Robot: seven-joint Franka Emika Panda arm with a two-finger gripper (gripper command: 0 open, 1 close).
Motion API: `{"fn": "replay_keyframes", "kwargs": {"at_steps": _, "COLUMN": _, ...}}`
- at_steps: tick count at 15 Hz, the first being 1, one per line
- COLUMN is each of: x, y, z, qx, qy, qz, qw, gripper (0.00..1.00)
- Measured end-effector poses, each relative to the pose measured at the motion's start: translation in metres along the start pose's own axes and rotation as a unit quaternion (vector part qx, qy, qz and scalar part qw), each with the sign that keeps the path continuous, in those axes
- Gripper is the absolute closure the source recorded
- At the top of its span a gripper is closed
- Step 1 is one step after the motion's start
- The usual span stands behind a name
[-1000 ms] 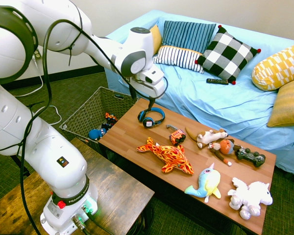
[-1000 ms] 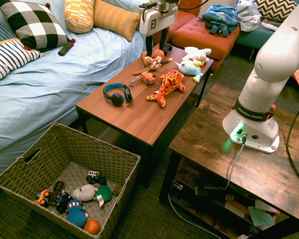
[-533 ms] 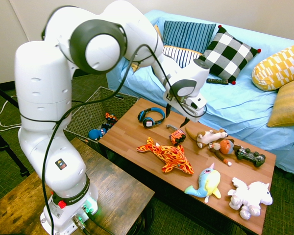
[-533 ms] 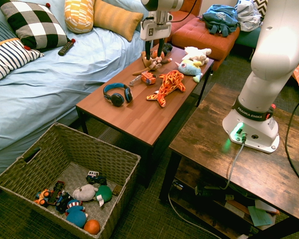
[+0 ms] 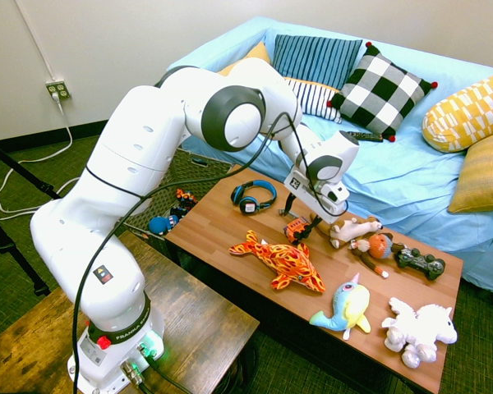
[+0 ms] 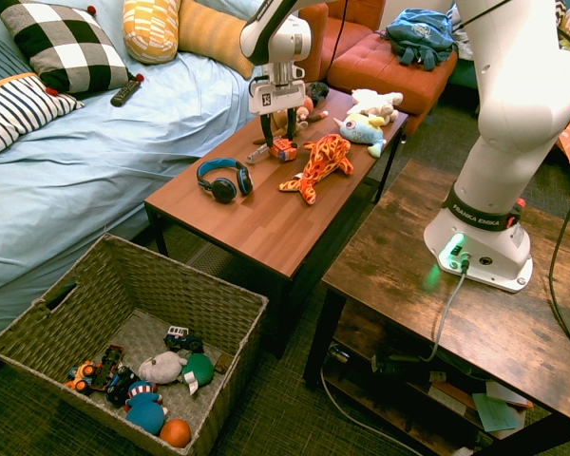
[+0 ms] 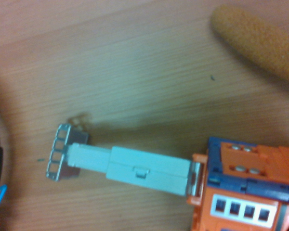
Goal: Put the toy car in the basket
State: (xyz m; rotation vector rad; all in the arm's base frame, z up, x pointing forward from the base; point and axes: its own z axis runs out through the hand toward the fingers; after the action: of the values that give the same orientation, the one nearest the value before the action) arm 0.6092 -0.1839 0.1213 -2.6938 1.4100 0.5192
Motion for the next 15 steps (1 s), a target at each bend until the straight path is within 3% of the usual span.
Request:
{"fn": "replay_keyframes", "kwargs": {"at_steps": 1, "x": 0.005, "y": -0.003, "z": 0.001, "qx": -0.004, "qy": -0.003, "qz": 0.005, "qw": 1.0, "gripper": 1.0}}
{"fn": "replay_keyframes", "kwargs": {"at_steps": 7, "x": 0.016, "y": -0.015, "z": 0.016, "qx": -0.032, "qy": 0.001, "qz": 0.019, "qw": 0.999, "gripper": 1.0}}
{"fn": "replay_keyframes", "kwargs": {"at_steps": 15, "x": 0.02, "y": -0.018, "z": 0.016, "qx": -0.031, "qy": 0.005, "qz": 0.018, "qw": 0.999, "gripper": 1.0}}
